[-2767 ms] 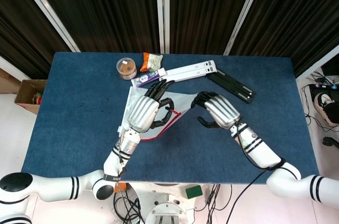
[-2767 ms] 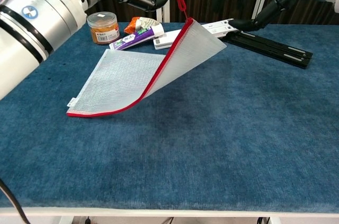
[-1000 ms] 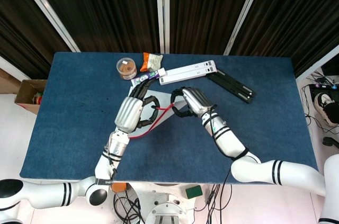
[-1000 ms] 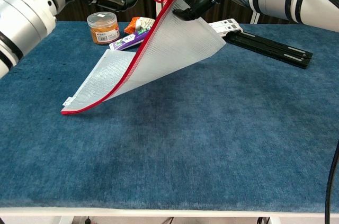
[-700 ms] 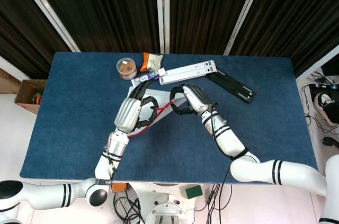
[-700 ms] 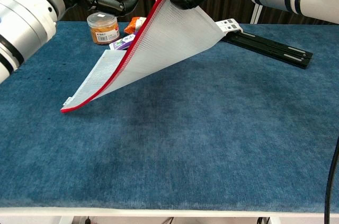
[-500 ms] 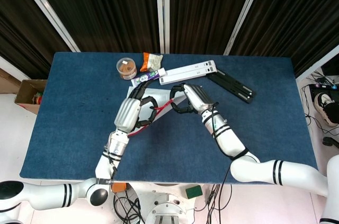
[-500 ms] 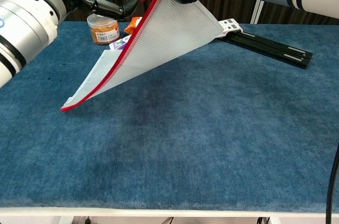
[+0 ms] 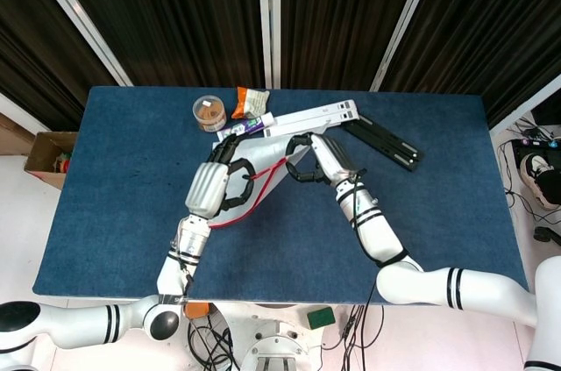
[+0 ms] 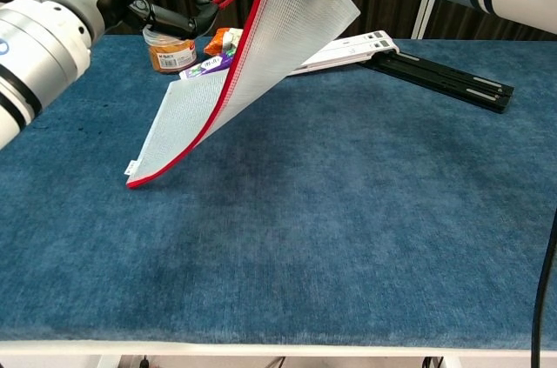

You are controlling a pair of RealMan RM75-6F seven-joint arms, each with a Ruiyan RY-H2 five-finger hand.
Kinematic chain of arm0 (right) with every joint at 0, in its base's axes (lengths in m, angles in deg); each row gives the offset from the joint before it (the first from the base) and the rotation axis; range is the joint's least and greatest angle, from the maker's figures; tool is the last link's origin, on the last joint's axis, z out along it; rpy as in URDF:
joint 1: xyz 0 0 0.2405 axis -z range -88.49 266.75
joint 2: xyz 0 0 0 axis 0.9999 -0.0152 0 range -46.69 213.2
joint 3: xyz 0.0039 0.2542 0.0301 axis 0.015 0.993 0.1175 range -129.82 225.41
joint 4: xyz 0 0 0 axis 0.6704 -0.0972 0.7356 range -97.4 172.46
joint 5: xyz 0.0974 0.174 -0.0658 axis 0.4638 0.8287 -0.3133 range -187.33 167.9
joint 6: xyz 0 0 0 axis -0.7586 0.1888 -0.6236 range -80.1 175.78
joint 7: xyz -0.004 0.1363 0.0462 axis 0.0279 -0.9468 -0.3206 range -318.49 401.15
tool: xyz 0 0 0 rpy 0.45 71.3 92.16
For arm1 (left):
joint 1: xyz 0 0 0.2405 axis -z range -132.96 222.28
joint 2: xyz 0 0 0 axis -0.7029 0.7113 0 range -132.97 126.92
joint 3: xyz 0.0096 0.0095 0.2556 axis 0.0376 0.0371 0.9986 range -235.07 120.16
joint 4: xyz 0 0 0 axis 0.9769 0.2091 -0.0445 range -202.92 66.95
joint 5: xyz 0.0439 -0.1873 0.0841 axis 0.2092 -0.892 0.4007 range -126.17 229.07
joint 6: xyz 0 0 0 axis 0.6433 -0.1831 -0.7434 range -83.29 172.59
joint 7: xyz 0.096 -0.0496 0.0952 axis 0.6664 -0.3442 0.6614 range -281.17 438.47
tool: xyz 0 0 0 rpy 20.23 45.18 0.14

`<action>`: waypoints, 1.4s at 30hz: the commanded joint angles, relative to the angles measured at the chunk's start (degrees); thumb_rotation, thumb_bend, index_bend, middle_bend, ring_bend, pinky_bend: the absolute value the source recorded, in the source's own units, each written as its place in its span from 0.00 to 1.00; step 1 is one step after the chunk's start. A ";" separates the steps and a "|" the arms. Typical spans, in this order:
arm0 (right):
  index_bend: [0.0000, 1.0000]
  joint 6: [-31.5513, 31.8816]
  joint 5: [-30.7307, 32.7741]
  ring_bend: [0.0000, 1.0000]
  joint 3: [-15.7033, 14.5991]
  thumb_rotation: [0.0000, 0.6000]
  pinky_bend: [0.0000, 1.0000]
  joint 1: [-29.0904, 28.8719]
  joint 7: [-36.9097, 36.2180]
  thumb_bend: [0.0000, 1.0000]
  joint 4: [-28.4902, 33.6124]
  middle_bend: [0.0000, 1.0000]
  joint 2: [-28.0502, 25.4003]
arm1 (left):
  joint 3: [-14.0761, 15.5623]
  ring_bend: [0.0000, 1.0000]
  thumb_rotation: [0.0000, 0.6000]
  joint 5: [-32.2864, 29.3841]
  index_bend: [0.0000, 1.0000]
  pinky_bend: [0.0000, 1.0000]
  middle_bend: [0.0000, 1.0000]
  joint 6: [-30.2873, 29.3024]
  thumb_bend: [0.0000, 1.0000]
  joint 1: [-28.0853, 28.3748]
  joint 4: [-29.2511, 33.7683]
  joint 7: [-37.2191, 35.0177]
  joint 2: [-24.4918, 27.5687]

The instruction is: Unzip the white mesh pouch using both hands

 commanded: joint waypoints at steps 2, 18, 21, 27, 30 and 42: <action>0.82 2.56 0.68 0.30 0.25 1.00 0.31 0.48 0.70 0.36 0.64 0.52 1.42 | -0.34 0.00 1.00 -0.31 0.70 0.12 0.08 -0.10 0.51 -0.01 -0.05 0.60 0.05; 0.83 10.54 -3.55 0.30 1.70 1.00 0.35 3.63 -2.01 0.36 1.68 0.52 6.74 | -0.05 0.00 1.00 -1.02 0.70 0.12 0.08 0.37 0.51 -0.67 0.73 1.63 1.40; 0.83 10.91 -4.52 0.30 1.86 1.00 0.35 4.05 -2.54 0.36 1.46 0.52 7.24 | 0.02 0.00 1.00 -1.13 0.70 0.12 0.08 0.35 0.51 -0.84 0.62 1.60 1.50; 0.83 12.25 -6.34 0.30 2.47 1.00 0.36 4.80 -3.07 0.36 1.23 0.52 8.18 | 0.36 0.00 1.00 -1.08 0.70 0.12 0.08 0.18 0.51 -1.37 0.49 1.52 2.02; 0.83 12.61 -7.20 0.30 2.83 1.00 0.36 5.38 -3.63 0.36 1.44 0.52 8.03 | 0.86 0.00 1.00 -0.79 0.70 0.12 0.08 -0.10 0.51 -1.89 0.26 1.36 2.41; 0.83 11.67 -8.66 0.30 3.59 1.00 0.36 8.10 -5.65 0.36 3.36 0.52 4.90 | 3.76 0.00 1.00 0.08 0.70 0.12 0.08 -1.13 0.51 -4.95 -3.25 -0.78 3.33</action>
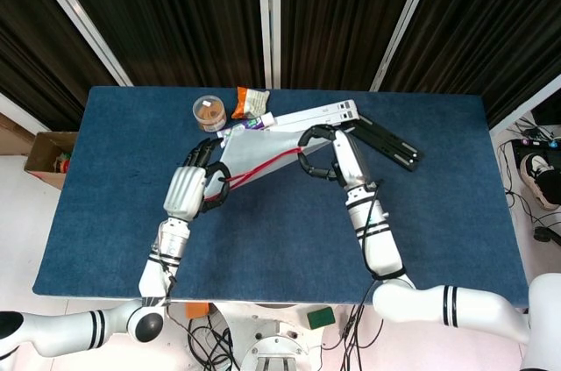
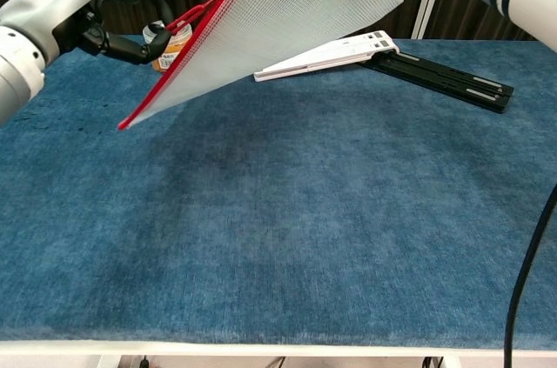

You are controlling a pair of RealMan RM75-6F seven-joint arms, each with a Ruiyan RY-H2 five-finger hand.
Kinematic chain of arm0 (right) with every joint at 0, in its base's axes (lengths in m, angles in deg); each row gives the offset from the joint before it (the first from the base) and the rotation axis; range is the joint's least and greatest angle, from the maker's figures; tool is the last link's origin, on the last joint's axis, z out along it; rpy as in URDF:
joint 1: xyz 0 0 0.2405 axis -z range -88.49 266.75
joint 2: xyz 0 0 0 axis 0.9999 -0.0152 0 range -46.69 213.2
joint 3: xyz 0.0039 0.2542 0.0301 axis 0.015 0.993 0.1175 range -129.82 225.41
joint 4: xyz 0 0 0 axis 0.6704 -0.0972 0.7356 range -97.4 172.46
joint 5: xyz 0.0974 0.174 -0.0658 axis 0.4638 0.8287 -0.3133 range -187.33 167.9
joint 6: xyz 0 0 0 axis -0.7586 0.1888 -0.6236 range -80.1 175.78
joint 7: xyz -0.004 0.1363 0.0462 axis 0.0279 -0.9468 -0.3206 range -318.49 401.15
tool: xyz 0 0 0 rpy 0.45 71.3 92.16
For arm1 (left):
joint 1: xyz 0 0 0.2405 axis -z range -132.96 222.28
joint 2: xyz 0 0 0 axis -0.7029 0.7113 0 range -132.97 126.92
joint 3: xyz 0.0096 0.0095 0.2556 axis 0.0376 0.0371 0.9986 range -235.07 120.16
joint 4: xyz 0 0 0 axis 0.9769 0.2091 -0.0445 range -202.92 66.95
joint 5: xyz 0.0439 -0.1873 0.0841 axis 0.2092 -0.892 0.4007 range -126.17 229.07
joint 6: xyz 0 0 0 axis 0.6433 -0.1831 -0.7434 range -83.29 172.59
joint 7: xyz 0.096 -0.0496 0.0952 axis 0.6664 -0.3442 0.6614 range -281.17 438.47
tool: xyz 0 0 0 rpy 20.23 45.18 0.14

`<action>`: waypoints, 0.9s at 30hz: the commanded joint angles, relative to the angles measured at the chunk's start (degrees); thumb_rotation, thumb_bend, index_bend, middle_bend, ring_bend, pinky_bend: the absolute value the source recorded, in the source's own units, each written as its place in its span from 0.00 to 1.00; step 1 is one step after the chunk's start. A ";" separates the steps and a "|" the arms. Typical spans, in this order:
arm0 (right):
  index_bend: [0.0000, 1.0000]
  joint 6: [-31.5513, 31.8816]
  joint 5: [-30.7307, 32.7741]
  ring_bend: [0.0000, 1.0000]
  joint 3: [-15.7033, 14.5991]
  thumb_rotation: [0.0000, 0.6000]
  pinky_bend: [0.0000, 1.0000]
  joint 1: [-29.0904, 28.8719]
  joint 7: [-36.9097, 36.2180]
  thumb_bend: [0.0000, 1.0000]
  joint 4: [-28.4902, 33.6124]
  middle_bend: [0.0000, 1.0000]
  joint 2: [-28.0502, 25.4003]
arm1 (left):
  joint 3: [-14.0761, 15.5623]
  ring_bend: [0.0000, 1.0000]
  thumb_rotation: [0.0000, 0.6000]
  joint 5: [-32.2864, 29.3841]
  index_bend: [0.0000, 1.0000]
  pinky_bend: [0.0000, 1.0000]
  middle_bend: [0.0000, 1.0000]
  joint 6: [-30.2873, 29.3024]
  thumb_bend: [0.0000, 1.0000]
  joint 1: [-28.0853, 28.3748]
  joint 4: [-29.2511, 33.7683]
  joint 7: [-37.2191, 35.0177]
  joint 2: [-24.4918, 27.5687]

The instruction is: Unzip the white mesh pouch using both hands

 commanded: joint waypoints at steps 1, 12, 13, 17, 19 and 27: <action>0.83 -0.50 -0.19 0.30 0.32 1.00 0.36 0.90 -1.05 0.35 0.83 0.52 -1.16 | 0.86 0.00 1.00 -0.08 0.70 0.12 0.08 -0.24 0.51 -1.04 -1.34 -0.67 0.19; 0.83 -2.03 -1.79 0.30 0.28 1.00 0.36 3.46 -3.44 0.35 3.02 0.52 -5.38 | 3.03 0.00 1.00 -1.74 0.70 0.12 0.08 -0.15 0.51 -4.55 -8.77 -2.33 -0.12; 0.83 -2.14 -1.90 0.30 0.23 1.00 0.36 3.69 -3.55 0.35 3.14 0.52 -5.79 | 3.19 0.00 1.00 -1.91 0.70 0.12 0.08 -0.13 0.51 -4.90 -9.73 -2.48 -0.26; 0.83 -2.34 -2.02 0.30 0.25 1.00 0.36 4.36 -3.99 0.35 3.41 0.52 -6.87 | 3.55 0.00 1.00 -2.64 0.71 0.12 0.08 0.21 0.52 -5.98 -12.47 -3.00 -0.65; 0.83 -2.55 -2.16 0.30 0.03 1.00 0.36 4.61 -4.01 0.35 3.55 0.52 -7.32 | 3.68 0.00 1.00 -3.10 0.71 0.12 0.08 0.65 0.51 -6.52 -13.55 -3.51 -0.74; 0.83 -2.54 -2.48 0.30 -0.38 1.00 0.36 5.03 -4.09 0.35 3.11 0.52 -7.52 | 3.78 0.00 1.00 -3.11 0.71 0.12 0.08 0.82 0.52 -7.90 -16.11 -4.02 -0.85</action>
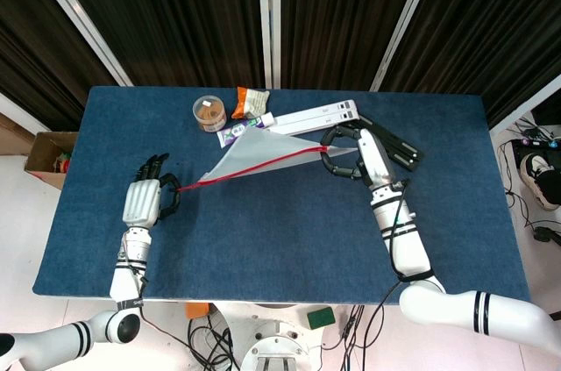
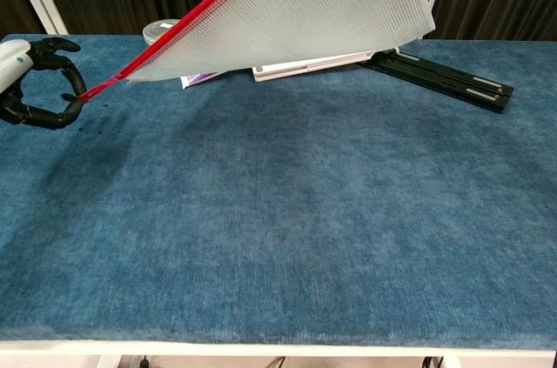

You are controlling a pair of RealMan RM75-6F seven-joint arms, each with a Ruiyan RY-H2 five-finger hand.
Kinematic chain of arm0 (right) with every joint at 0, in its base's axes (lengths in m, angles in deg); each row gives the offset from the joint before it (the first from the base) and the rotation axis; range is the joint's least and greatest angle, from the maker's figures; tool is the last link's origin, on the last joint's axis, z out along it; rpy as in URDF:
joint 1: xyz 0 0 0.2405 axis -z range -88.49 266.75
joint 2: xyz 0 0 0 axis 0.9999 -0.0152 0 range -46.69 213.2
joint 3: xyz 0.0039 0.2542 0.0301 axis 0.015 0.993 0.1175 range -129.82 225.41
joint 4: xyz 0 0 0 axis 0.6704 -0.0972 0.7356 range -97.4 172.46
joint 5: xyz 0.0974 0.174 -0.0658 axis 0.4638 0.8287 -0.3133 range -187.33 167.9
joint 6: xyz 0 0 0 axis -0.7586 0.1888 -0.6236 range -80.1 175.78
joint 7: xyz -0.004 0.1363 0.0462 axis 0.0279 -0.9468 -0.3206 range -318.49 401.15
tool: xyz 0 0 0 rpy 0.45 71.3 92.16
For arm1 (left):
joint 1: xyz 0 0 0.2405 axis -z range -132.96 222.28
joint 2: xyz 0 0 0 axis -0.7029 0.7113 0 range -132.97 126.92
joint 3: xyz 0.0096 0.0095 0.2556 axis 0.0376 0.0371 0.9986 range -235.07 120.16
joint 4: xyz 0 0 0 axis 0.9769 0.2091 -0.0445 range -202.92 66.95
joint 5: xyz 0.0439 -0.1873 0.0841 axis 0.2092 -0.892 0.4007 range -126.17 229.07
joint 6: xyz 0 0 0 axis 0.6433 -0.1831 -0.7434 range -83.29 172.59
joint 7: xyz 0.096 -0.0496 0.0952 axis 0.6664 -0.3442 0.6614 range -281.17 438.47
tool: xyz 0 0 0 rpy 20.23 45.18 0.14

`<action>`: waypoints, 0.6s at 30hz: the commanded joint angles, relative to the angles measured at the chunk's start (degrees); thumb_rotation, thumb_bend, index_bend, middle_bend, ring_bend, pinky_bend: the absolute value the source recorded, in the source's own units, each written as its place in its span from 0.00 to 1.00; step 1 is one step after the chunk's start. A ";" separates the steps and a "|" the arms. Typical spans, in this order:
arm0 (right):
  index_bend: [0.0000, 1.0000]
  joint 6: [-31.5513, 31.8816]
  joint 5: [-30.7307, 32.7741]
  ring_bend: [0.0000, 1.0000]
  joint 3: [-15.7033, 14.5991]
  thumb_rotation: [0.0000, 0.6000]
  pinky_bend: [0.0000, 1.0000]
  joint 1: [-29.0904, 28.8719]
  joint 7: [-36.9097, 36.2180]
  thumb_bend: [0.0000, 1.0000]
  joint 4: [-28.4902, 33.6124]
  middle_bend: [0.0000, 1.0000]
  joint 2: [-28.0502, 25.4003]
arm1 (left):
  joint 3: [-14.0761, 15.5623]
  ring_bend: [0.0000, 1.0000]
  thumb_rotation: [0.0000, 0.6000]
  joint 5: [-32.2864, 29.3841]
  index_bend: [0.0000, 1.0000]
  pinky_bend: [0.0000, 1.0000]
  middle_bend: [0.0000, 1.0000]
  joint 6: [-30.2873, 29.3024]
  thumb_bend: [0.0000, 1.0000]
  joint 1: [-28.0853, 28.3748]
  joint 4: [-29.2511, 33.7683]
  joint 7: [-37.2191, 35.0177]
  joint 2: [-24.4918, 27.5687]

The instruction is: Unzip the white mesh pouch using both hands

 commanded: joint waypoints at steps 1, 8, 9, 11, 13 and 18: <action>0.83 -0.03 -0.15 0.30 -0.19 1.00 0.36 0.05 0.12 0.35 -0.31 0.52 0.02 | 0.00 0.00 1.00 0.08 0.71 0.12 0.08 0.06 0.52 -0.41 -0.20 -0.20 0.13; 0.83 -2.20 -3.04 0.30 -3.13 1.00 0.36 0.59 -0.77 0.35 -1.55 0.52 -0.20 | -0.03 0.00 1.00 1.20 0.50 0.12 0.05 0.20 0.44 -1.22 1.65 -0.99 2.13; 0.83 -2.46 -4.27 0.30 -4.10 1.00 0.36 0.74 -0.79 0.35 -2.09 0.52 -0.12 | -0.07 0.00 1.00 1.25 0.41 0.12 0.04 0.31 0.40 -1.39 2.42 -1.25 2.76; 0.83 -2.51 -7.62 0.30 -6.83 1.00 0.36 1.35 -1.15 0.35 -3.83 0.52 0.78 | -0.31 0.00 1.00 1.39 0.31 0.12 0.03 0.32 0.35 -1.83 4.29 -1.88 4.35; 0.82 -2.25 -10.54 0.30 -9.40 1.00 0.35 2.27 -2.85 0.35 -6.02 0.51 2.39 | -0.26 0.00 1.00 1.73 0.27 0.12 0.03 0.24 0.35 -2.29 5.90 -2.05 6.08; 0.73 -4.85 -16.29 0.25 -15.54 1.00 0.24 3.90 -8.19 0.36 -10.65 0.42 4.02 | 0.42 0.00 1.00 3.37 0.25 0.11 0.03 -1.96 0.35 -4.16 8.88 -2.35 9.20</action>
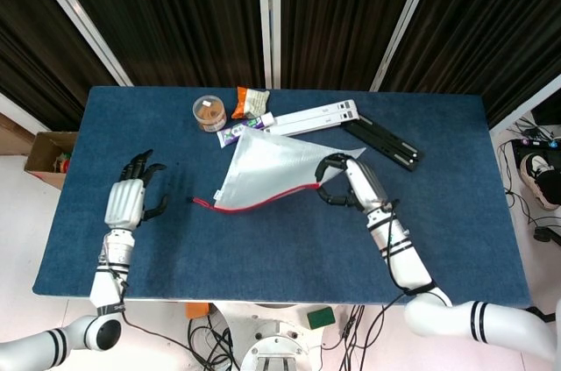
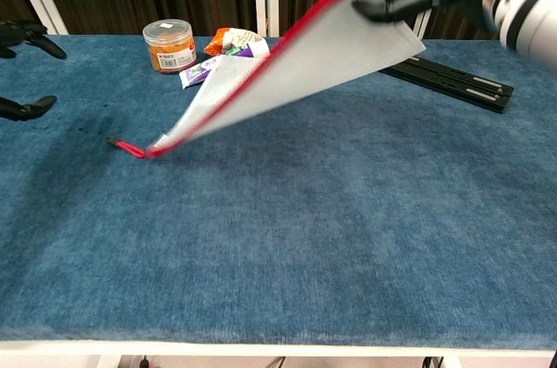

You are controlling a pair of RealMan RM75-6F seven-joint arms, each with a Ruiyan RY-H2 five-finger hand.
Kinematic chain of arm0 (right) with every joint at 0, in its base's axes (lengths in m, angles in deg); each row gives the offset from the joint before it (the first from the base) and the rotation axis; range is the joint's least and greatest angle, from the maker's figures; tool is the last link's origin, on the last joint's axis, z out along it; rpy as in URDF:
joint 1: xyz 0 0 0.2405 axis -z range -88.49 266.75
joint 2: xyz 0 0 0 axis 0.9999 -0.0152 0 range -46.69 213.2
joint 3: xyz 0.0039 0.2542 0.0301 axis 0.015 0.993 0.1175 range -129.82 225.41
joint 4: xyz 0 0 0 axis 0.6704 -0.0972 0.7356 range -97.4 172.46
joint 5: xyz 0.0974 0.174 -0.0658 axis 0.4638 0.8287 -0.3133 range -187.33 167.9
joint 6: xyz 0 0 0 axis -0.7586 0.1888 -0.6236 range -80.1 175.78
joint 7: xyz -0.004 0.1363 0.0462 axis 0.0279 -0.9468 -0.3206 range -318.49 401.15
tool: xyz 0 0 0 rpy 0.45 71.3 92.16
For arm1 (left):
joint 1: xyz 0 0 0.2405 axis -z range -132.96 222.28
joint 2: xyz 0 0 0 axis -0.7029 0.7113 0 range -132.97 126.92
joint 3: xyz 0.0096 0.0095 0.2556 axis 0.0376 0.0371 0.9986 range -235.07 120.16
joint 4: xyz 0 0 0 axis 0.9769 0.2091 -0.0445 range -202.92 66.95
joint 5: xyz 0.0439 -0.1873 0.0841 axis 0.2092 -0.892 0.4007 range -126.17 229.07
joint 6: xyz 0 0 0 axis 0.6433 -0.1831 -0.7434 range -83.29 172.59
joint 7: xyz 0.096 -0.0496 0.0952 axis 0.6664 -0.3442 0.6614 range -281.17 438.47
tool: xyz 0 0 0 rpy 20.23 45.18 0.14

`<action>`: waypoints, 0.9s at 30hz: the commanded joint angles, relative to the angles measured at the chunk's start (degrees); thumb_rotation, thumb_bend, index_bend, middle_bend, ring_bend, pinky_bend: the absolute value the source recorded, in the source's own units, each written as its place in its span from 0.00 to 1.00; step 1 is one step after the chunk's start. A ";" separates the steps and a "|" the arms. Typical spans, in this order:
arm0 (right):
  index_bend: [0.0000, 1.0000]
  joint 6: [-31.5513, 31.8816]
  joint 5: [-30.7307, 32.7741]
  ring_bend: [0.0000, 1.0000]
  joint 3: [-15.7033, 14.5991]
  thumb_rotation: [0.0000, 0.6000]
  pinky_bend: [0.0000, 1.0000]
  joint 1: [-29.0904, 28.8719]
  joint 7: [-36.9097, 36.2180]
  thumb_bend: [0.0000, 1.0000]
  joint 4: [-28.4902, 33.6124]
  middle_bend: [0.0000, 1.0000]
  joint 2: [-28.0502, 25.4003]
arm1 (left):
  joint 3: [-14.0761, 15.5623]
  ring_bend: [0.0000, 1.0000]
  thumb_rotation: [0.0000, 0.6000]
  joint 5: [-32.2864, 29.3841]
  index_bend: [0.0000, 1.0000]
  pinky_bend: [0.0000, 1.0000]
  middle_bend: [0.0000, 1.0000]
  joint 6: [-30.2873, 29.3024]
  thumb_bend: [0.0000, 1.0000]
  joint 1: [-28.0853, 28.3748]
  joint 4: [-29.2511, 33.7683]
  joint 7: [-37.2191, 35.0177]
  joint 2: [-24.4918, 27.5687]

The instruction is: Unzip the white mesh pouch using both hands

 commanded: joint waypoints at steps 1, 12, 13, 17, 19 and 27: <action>0.66 -3.10 -4.69 0.21 -5.31 1.00 0.19 1.58 -3.81 0.36 -3.59 0.39 0.52 | 0.56 0.00 1.00 1.39 0.25 0.11 0.03 -2.01 0.34 -1.66 1.90 -0.54 1.99; 0.00 -21.59 1.94 0.00 -13.57 1.00 0.00 -2.26 8.62 0.16 3.69 0.00 -16.89 | 0.90 0.00 1.00 4.29 0.25 0.11 0.03 -7.03 0.29 -5.67 6.85 -1.49 8.93; 0.00 -23.19 3.05 0.00 -13.99 1.00 0.00 -2.83 9.34 0.15 4.85 0.00 -18.70 | 0.96 0.00 1.00 4.33 0.25 0.11 0.03 -7.11 0.29 -5.95 7.19 -1.56 9.62; 0.00 -26.37 3.94 0.00 -14.36 1.00 0.00 -3.24 7.85 0.13 8.11 0.00 -24.20 | 1.16 0.00 1.00 4.17 0.25 0.12 0.03 -7.26 0.28 -7.11 8.20 -1.88 12.44; 0.00 -25.67 1.55 0.00 -14.20 1.00 0.00 -2.31 6.35 0.13 8.43 0.00 -26.01 | 1.15 0.00 1.00 3.91 0.25 0.12 0.03 -7.29 0.28 -7.69 8.37 -2.25 13.72; 0.03 0.84 -9.86 0.03 -11.90 1.00 0.10 9.44 6.82 0.24 3.37 0.20 -25.32 | 3.11 0.00 1.00 8.43 0.27 0.12 0.04 -9.78 0.28 -10.18 6.95 -3.30 19.20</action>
